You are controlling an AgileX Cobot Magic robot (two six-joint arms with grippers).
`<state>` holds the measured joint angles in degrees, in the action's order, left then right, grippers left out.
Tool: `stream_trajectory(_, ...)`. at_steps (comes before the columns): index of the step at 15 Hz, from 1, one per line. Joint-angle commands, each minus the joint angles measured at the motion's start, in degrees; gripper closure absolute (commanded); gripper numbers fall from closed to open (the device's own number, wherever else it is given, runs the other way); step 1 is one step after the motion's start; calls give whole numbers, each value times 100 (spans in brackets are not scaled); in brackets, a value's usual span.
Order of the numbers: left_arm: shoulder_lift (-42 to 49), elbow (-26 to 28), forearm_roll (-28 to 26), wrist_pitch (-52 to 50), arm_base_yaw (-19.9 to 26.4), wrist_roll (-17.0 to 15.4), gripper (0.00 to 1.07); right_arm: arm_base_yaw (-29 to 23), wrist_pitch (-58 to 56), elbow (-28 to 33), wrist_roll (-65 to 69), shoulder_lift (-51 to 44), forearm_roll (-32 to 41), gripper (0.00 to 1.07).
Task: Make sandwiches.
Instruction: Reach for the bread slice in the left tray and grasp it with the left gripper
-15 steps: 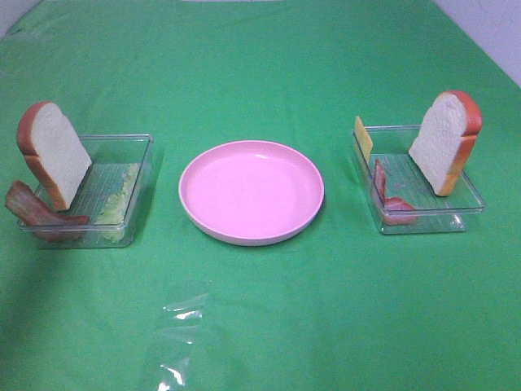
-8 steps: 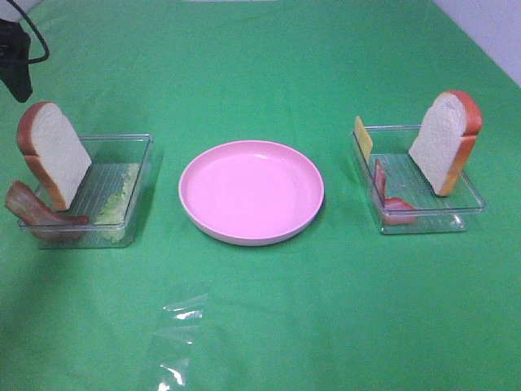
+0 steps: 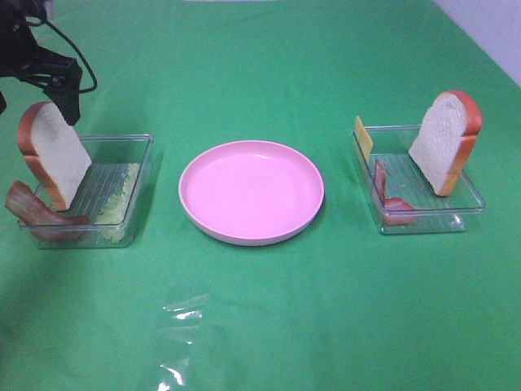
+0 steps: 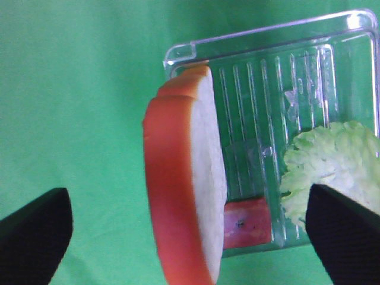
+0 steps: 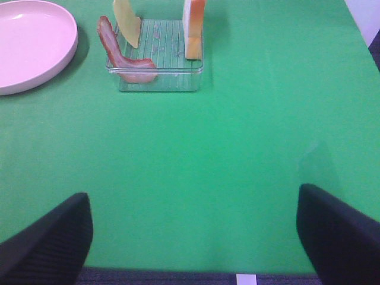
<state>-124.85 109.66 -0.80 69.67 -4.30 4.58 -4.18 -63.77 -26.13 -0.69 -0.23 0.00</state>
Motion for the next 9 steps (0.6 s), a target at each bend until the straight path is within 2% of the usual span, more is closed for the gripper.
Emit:
stream_trajectory(1,-418,11,-149,476,-23,-34,6,0,69,17,-46,-160,0,18)
stream_trajectory(5,-544,11,-166,350,-23,6,7,0,69,17,-46,-160,0,18)
stream_trajectory(7,-544,63,-166,332,-23,29,19,0,69,17,-46,-160,0,18)
stream_trajectory(9,-544,69,-166,355,-23,29,38,0,69,17,-46,-160,0,18)
